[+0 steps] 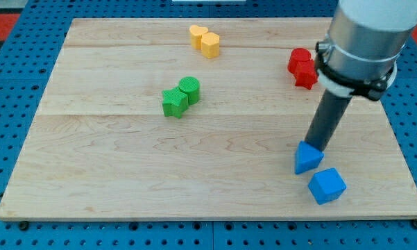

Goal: Push the blue triangle with blue cube towards the center of the board

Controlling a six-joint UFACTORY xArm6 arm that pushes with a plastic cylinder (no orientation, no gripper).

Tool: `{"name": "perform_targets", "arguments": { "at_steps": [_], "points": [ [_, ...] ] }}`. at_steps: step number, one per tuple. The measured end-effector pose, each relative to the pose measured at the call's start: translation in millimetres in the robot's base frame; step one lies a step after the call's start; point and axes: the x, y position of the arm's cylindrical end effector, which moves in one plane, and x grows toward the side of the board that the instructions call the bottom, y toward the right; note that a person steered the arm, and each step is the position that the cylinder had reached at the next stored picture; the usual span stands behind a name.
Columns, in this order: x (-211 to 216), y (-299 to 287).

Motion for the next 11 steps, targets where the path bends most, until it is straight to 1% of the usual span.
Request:
{"name": "perform_targets", "arguments": {
  "at_steps": [1,2,3,4,5,6,8,9,10,11],
  "points": [
    [16.4,-3.5],
    [-4.2,25.0],
    [-1.6,109.1],
    [48.4,125.2],
    [90.5,121.6],
    [98.4,96.0],
    [83.1,55.3],
    [70.7,19.0],
    [41.1,-6.3],
    [24.9,-34.1]
  ]
}}
